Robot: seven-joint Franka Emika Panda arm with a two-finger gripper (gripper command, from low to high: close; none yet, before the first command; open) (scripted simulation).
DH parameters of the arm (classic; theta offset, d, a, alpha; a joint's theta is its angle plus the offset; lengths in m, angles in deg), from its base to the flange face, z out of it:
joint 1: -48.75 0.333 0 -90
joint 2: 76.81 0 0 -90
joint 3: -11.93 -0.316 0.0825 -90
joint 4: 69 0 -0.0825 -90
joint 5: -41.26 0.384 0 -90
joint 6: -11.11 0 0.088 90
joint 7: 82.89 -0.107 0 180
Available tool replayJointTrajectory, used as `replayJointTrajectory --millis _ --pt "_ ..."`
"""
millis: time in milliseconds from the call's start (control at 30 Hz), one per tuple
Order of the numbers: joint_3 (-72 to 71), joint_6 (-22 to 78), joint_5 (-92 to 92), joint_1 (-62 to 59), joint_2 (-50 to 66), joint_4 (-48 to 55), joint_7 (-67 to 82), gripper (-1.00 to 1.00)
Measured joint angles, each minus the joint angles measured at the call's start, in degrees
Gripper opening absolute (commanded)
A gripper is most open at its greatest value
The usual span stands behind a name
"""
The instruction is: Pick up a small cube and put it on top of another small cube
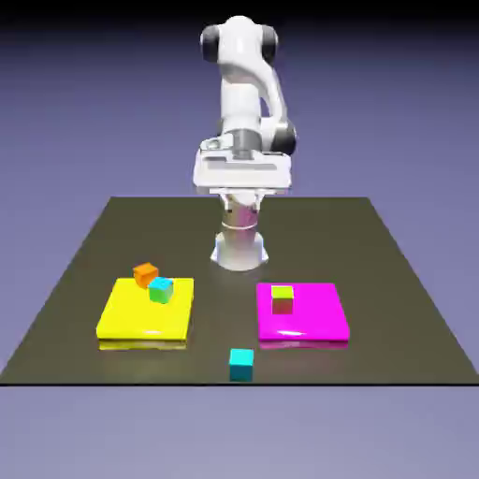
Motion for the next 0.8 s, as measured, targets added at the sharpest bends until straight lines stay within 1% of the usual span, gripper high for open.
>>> replayJointTrajectory --millis 800 --pt "28.1 24.1 -10.2 33.8 49.8 26.8 53.7 0.0"
